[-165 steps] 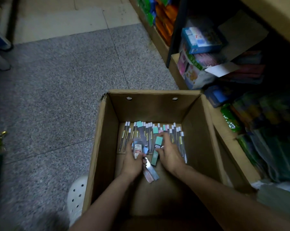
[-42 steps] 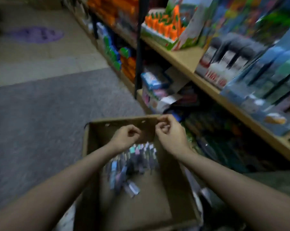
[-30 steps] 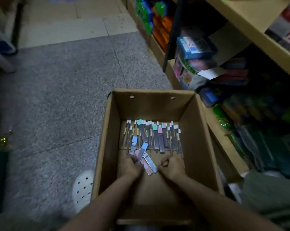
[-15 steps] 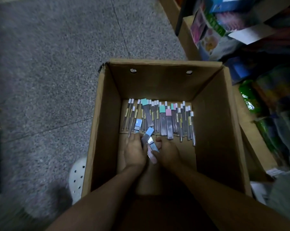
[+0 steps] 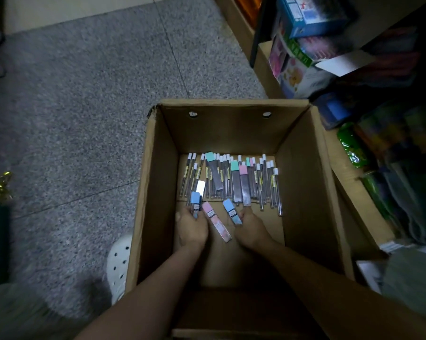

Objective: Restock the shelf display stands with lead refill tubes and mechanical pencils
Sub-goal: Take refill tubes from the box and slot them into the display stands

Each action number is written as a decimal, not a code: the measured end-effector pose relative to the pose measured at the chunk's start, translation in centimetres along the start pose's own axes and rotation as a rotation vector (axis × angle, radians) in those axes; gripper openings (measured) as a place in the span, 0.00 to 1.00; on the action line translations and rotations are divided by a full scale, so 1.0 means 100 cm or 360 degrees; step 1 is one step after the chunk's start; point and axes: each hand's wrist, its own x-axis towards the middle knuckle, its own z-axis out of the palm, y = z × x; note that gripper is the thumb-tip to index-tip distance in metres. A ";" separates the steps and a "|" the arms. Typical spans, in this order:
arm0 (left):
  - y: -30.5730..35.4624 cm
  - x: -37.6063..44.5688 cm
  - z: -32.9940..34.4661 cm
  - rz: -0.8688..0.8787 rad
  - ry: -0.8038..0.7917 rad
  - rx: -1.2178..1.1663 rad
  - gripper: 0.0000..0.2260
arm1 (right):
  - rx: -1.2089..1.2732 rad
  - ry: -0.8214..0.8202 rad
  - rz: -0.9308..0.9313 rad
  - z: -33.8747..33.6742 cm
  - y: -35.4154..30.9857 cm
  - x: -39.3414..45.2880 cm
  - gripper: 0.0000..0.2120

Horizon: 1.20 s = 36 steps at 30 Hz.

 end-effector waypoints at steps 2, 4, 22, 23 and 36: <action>-0.005 0.003 0.000 0.0035 0.0036 0.0010 0.11 | 0.0034 -0.0008 0.0036 0.005 -0.003 -0.001 0.14; -0.008 0.007 0.001 0.0079 0.0065 0.0019 0.13 | 0.0085 0.0026 0.0062 0.011 -0.006 -0.001 0.14; -0.008 0.032 0.018 -0.0163 0.0098 0.0155 0.16 | -0.0096 0.0171 -0.0044 0.030 -0.007 0.024 0.25; -0.006 0.032 0.018 -0.0175 0.0080 0.0179 0.15 | -0.0111 0.0196 -0.0038 0.027 -0.005 0.022 0.24; 0.081 -0.024 -0.041 0.0307 -0.0607 -0.0398 0.06 | 0.0665 0.0503 -0.0064 -0.082 -0.029 -0.043 0.08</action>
